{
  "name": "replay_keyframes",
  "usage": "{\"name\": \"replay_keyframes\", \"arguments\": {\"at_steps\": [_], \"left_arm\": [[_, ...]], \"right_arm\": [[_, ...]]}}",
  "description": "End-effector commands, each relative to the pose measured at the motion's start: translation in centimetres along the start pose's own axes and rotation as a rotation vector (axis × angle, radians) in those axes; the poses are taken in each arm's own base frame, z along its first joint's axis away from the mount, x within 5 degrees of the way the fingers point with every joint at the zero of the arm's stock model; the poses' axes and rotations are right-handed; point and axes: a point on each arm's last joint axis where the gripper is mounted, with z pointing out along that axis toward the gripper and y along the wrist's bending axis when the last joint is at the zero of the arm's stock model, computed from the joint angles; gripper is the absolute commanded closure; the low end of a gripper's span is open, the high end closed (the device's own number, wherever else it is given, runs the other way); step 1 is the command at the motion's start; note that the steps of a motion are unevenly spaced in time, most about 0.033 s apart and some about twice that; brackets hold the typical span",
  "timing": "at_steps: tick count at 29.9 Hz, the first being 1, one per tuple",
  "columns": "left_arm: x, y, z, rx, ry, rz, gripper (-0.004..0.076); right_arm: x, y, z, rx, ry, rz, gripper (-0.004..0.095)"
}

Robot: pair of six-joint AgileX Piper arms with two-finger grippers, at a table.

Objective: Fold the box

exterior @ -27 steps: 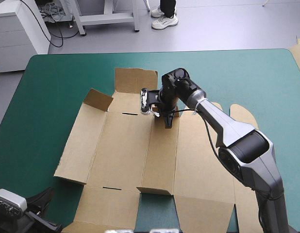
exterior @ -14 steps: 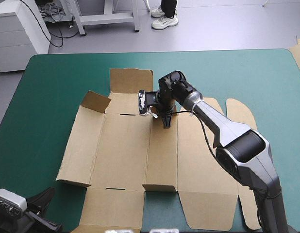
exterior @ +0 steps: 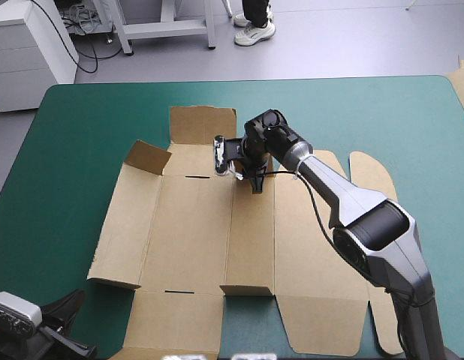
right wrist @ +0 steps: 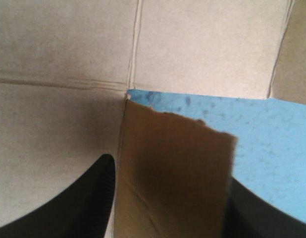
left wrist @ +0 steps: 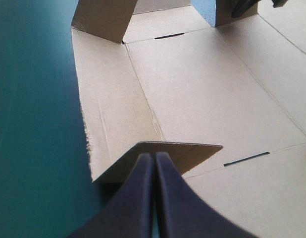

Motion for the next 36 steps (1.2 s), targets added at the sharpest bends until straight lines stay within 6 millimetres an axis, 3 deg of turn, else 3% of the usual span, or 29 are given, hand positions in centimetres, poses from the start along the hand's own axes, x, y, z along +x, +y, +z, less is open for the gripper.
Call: {"name": "replay_keyframes", "arguments": {"at_steps": [1,8,14,16,21,25,29,36], "left_arm": [[-1.2,-0.1,-0.3,0.014,-0.077,-0.003,0.0732],[-1.2,-0.1,-0.3,0.014,-0.077,-0.003,0.0732],[-1.2,-0.1,-0.3,0.014,-0.077,-0.003,0.0732],[-1.2,-0.1,-0.3,0.014,-0.077,-0.003,0.0732],[-1.2,-0.1,-0.3,0.014,-0.077,-0.003,0.0732],[-1.2,-0.1,-0.3,0.014,-0.077,-0.003,0.0732],[-1.2,-0.1,-0.3,0.014,-0.077,-0.003,0.0732],[-1.2,-0.1,-0.3,0.014,-0.077,-0.003,0.0732]], "right_arm": [[-0.4,-2.1,-5.9,0.166,-0.073,0.037,0.0417],[-0.7,-3.3,-11.6,0.247,-0.127,0.134,0.0416],[0.0,-2.5,-16.4,0.206,-0.116,0.298,0.0429],[0.2,-2.3,-17.9,0.226,-0.141,0.365,0.0474],[1.1,-1.7,-22.7,0.301,-0.21,0.586,0.0703],[2.0,-0.6,-26.9,0.361,-0.274,0.687,0.0925],[2.9,1.0,-30.3,0.397,-0.317,0.688,0.0924],[4.8,5.4,-32.3,0.34,-0.309,0.677,0.0924]]}}
